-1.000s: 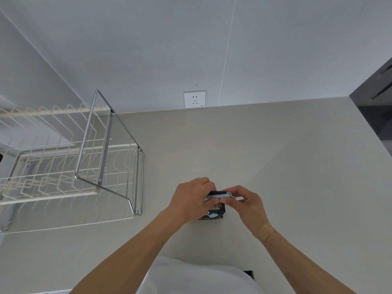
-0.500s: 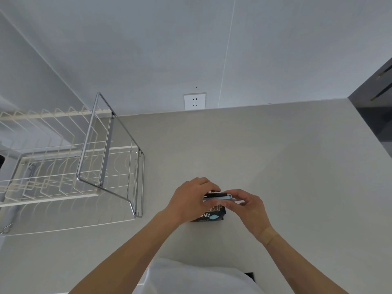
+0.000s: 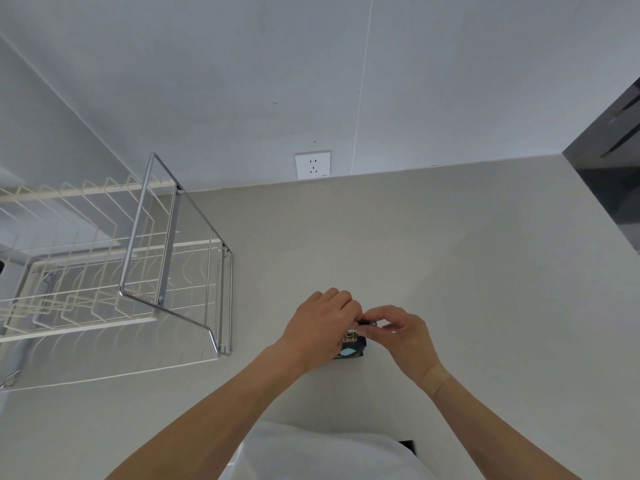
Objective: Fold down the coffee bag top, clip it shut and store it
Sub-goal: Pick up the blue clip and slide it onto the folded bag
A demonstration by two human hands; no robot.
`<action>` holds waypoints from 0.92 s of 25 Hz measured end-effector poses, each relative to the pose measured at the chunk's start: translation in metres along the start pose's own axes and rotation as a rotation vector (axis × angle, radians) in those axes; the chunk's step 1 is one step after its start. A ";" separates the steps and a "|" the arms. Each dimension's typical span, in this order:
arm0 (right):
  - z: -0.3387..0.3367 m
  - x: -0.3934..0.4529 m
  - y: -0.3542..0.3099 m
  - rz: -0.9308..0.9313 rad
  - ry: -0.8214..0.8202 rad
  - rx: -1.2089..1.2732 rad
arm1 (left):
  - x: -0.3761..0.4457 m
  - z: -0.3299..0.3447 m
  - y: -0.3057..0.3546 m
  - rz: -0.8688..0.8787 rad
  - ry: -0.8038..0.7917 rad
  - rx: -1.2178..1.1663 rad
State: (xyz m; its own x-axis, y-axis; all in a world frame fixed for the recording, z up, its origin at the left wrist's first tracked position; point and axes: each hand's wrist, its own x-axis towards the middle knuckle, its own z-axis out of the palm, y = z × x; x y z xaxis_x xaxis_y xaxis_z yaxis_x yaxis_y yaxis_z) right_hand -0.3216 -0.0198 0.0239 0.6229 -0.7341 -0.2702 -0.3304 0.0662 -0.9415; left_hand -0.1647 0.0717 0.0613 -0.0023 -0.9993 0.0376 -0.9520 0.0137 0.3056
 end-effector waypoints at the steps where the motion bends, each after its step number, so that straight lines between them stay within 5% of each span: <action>1: 0.000 -0.001 0.000 -0.003 -0.001 -0.002 | -0.002 0.001 0.000 -0.003 0.014 -0.026; 12: 0.003 0.005 0.017 -0.071 0.012 -0.199 | -0.012 0.003 -0.003 -0.101 0.098 -0.285; 23: -0.008 0.014 0.023 -0.070 -0.028 -0.416 | 0.000 0.012 0.001 -0.087 0.060 -0.242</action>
State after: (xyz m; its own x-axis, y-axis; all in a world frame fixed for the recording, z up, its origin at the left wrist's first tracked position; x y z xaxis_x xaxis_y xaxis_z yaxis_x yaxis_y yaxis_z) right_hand -0.3267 -0.0341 -0.0001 0.6707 -0.7085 -0.2195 -0.5416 -0.2656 -0.7976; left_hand -0.1694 0.0709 0.0500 0.1017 -0.9933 0.0555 -0.8467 -0.0571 0.5290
